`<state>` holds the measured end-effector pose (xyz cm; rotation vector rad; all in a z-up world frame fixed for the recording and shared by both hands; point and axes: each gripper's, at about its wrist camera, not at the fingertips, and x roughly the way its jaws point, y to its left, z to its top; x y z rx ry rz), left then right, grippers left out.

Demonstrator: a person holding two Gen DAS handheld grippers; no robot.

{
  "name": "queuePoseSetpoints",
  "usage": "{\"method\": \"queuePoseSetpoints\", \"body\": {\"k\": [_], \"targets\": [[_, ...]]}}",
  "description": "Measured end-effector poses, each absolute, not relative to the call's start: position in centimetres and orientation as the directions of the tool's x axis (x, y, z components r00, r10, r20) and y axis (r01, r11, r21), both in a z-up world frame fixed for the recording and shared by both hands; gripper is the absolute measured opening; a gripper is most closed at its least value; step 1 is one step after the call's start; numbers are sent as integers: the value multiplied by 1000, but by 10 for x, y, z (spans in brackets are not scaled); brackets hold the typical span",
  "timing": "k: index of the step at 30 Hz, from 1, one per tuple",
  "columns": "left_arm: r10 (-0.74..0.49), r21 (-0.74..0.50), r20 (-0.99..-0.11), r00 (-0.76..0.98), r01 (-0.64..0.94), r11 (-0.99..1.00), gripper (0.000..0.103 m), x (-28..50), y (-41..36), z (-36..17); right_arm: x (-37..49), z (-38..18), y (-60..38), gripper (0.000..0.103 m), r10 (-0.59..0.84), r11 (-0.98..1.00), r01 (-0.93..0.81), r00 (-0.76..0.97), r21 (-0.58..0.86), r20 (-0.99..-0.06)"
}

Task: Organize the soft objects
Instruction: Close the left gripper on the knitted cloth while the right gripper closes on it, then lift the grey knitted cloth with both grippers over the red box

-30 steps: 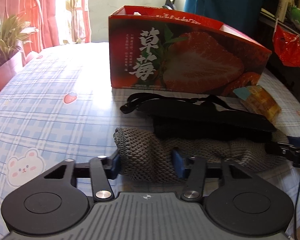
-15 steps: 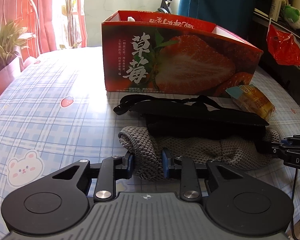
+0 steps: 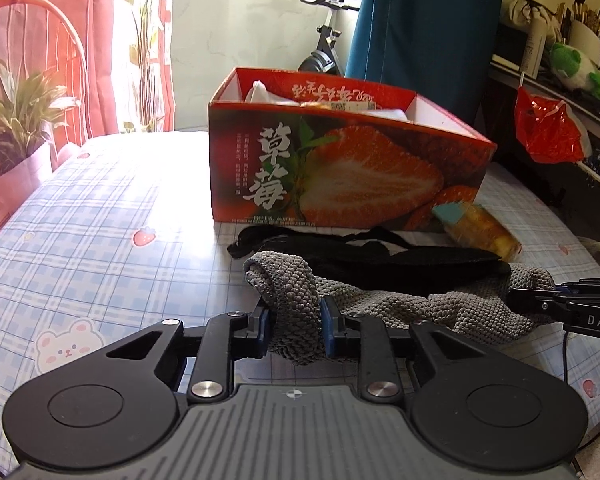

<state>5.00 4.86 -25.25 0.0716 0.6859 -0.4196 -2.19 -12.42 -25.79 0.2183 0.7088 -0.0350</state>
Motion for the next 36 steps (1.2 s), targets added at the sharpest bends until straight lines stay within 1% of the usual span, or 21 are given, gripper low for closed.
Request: {"method": "queuePoseSetpoints", "body": {"k": [9,14,20,28,33,36], "targets": [[-357,-67,-571,739,392,918,26,39,53,-231,-31,-232,-121,12,40,980,83,803,179,-595],[-358,-67,-557,749,389,919,26,41,53,-222,-29,-220,-119,12,38,984,70,817,165,-575],[-366,-52,-520,772,399,915,26,54,51,-203,-15,-197,-123,12,36,988,50,846,147,-532],[-397,-57,-461,794,420,906,26,89,44,-160,24,-156,-130,11,23,995,28,879,99,-476],[-392,-23,-454,800,429,903,26,130,27,-141,61,-134,-140,11,-6,999,29,893,45,-449],[-386,-16,-471,793,430,903,26,161,14,-134,91,-129,-145,11,-34,999,38,890,-1,-455]]}}
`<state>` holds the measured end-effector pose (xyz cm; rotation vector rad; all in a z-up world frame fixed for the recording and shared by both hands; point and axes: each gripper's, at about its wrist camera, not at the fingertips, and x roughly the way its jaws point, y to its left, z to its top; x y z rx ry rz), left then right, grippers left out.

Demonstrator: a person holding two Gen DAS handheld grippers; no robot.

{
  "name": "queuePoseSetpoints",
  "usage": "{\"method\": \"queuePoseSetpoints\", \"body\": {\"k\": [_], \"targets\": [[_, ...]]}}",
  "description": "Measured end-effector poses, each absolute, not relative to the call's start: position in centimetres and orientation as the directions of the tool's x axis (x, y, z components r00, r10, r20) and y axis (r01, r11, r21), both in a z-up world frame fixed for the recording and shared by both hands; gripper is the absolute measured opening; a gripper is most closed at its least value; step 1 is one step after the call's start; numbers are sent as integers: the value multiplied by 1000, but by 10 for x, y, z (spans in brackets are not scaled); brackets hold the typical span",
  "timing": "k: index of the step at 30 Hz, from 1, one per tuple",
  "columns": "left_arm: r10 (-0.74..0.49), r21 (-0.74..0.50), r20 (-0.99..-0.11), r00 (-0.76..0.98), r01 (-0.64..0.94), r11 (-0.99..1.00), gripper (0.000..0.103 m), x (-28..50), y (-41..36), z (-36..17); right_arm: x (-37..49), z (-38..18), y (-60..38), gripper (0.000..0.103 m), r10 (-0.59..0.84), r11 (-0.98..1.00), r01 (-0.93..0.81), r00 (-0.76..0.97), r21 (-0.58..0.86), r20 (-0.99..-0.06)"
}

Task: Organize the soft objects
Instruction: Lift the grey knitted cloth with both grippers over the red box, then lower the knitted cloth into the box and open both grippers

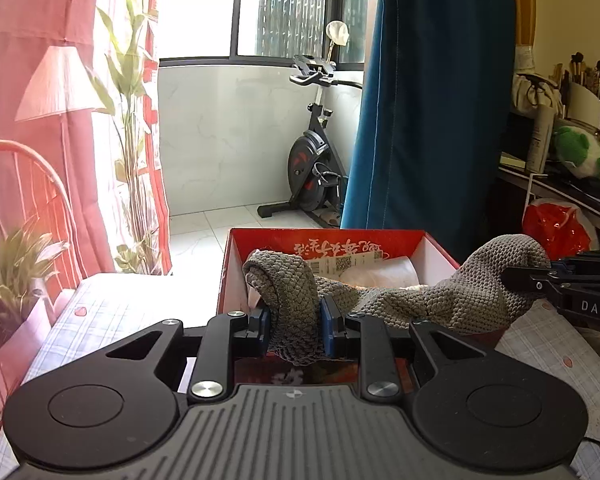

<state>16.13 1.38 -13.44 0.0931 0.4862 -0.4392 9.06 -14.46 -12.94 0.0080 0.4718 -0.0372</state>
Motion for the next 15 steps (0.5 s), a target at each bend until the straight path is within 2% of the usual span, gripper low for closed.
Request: {"method": "queuePoseSetpoints", "body": {"k": [4,9,15], "targets": [[-379,-3,-505,776,438,899,26,199,-5,-134,129,-131,-150,11,-69,997,51,877,-51,-475],[-372,34,-584,721,480,877,26,226,-28,-153,168,-152,-155,11,-87,995,46,831,-87,-549],[-368,3,-684,630,507,862,27,247,-36,-183,189,-176,-156,11,-68,997,29,782,-73,-620]]}}
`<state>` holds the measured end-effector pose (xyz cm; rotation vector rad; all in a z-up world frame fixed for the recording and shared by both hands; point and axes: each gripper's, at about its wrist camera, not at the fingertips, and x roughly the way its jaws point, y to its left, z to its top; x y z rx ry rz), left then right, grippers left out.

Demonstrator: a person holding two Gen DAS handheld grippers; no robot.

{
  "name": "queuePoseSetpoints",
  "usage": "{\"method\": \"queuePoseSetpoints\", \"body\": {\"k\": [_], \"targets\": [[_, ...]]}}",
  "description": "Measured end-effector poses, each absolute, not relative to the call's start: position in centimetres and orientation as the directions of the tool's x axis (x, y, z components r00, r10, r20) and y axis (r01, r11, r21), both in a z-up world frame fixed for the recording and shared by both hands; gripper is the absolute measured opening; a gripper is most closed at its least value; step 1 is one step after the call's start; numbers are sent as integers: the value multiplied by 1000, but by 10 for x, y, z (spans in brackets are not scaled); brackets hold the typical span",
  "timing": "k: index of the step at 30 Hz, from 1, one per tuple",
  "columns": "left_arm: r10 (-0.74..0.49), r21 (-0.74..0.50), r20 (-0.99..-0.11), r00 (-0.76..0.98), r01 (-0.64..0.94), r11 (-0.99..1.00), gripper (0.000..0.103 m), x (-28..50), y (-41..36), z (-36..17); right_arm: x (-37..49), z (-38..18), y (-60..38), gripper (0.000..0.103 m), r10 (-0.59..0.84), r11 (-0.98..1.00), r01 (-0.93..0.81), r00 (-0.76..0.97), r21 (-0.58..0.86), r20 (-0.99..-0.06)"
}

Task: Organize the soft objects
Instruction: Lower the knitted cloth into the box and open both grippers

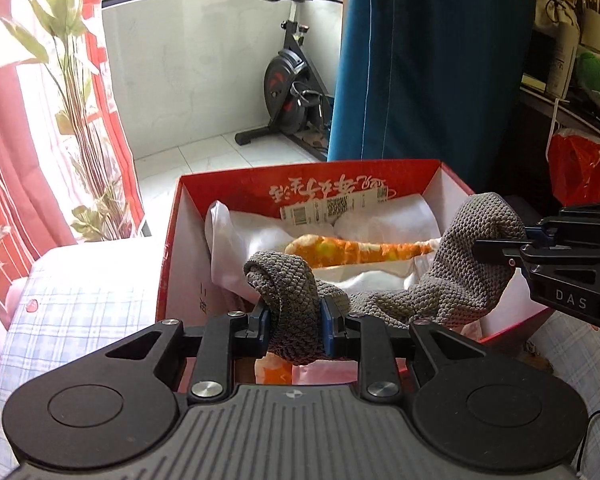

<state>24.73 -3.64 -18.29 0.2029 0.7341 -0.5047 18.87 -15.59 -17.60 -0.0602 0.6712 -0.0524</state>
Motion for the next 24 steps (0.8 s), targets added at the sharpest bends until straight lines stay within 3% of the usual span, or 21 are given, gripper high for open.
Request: {"method": "queuePoseSetpoints", "body": {"k": [24], "targets": [[-366,-77,-774,516,497,864,29,281,-41,-202,215,-204,-156,11,5,1000,-14,691,-7,-722]]}}
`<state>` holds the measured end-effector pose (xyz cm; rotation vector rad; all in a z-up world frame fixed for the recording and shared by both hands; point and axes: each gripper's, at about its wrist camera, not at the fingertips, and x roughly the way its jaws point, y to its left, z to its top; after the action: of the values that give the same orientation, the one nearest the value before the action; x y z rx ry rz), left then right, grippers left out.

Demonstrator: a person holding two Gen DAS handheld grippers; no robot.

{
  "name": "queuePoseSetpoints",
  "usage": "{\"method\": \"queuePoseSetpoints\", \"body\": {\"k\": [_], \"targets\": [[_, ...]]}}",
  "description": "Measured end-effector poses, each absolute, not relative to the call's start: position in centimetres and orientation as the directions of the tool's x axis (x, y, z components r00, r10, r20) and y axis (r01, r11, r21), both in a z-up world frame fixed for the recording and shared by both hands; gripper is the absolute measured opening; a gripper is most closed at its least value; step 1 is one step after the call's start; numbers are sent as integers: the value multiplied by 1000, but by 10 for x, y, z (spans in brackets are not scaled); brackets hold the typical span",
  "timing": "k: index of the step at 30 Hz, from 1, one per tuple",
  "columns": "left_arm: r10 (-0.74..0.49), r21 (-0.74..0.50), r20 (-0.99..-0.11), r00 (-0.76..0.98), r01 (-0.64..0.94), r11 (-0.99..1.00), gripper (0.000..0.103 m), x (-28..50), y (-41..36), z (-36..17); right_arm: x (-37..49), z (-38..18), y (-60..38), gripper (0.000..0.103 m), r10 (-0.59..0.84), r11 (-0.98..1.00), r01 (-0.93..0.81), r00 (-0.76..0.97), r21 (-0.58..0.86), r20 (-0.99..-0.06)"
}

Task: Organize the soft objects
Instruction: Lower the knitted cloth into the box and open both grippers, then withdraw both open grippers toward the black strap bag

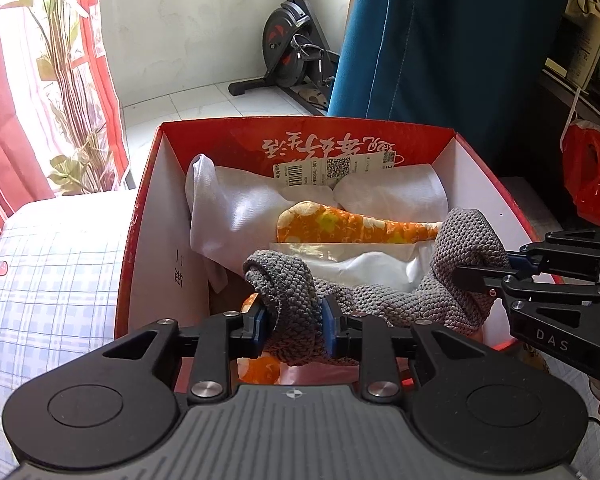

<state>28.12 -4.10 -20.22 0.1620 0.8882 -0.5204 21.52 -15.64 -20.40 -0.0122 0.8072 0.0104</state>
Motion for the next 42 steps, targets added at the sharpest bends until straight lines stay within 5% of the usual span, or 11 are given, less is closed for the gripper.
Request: {"method": "queuePoseSetpoints", "body": {"k": [16,20,26,29,36,42], "targets": [[-380,-93,-770,512,500,861,35,283,-36,-200,221,-210,-163,11,17,999,16,667,37,-745],[-367,-66,-764,531,501,863,51,280,-36,-197,219,-209,-163,13,2,999,25,675,25,-737],[-385,-54,-711,588,500,864,80,268,-32,-178,210,-196,-162,31,-70,997,43,711,-57,-700],[-382,-33,-678,629,493,870,95,259,-31,-168,203,-190,-160,57,-87,996,40,724,-84,-684],[-374,5,-642,670,491,871,103,232,-30,-157,173,-178,-151,102,-80,995,28,764,-92,-640],[-362,17,-606,708,466,885,103,203,-20,-152,149,-172,-150,103,-80,997,60,783,-52,-617]]}}
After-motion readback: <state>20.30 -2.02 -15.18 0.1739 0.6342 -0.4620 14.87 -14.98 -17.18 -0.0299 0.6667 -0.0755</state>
